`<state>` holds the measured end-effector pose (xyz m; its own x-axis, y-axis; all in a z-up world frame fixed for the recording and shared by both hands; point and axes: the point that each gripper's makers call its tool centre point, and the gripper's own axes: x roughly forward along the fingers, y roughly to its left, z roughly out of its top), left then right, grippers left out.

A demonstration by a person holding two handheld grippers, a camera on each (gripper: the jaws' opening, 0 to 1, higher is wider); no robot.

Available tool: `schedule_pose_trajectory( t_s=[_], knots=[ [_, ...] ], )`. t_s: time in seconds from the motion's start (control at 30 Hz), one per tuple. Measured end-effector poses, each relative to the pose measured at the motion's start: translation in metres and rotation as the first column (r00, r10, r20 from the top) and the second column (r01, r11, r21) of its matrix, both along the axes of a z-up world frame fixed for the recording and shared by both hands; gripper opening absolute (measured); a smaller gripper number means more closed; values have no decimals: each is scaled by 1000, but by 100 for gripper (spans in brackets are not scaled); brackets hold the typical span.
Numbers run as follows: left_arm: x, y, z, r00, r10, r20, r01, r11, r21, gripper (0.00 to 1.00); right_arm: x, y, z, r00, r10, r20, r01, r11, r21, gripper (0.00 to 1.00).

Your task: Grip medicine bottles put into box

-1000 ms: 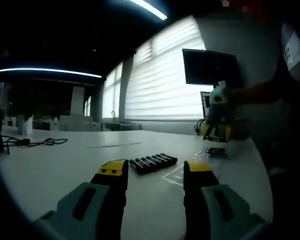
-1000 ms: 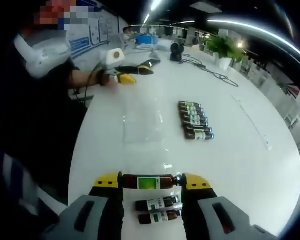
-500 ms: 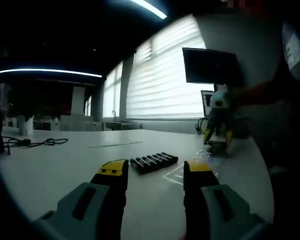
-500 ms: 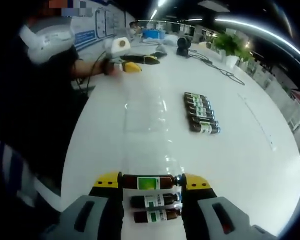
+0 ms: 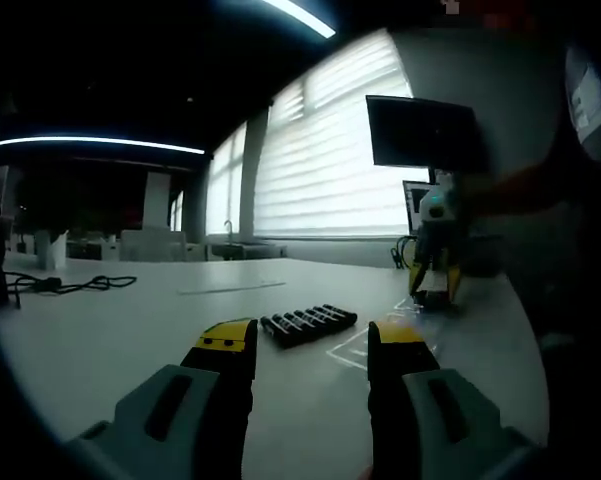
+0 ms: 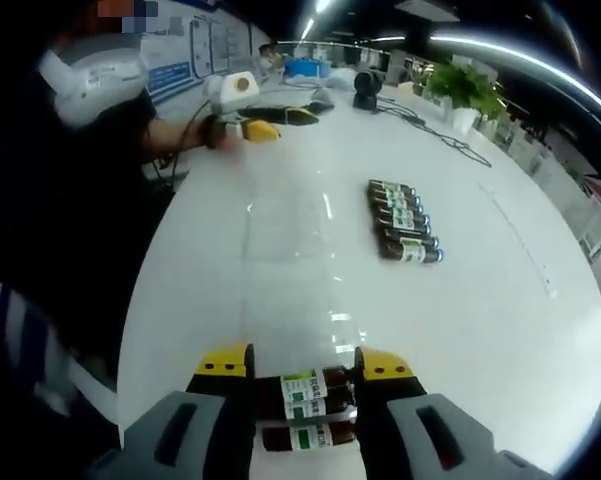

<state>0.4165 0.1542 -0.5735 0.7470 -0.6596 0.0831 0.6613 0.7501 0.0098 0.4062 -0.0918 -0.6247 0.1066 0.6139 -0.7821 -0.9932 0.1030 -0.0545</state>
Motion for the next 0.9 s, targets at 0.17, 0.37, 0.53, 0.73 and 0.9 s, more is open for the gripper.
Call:
schedule_pose_trajectory(
  t_s=[0.17, 0.37, 0.53, 0.73, 0.9],
  knots=[
    [0, 0, 0, 1000, 0, 1, 0, 1000, 0, 37, 1, 2, 8, 1000, -22, -1, 22, 999, 32, 37],
    [-1, 0, 1, 1000, -1, 3, 1, 1000, -2, 37, 15, -1, 24, 976, -215, -26, 217, 968, 130, 30],
    [-1, 0, 2, 1000, -2, 5, 2, 1000, -8, 37, 33, -9, 31, 895, -443, -47, 443, 874, 198, 23],
    [-1, 0, 3, 1000, -8, 6, 8, 1000, -15, 37, 35, -17, 25, 734, -669, -118, 675, 700, 233, 22],
    [-1, 0, 3, 1000, -12, 3, 12, 1000, -24, 37, 32, -23, 19, 616, -778, -123, 776, 572, 264, 19]
  ],
)
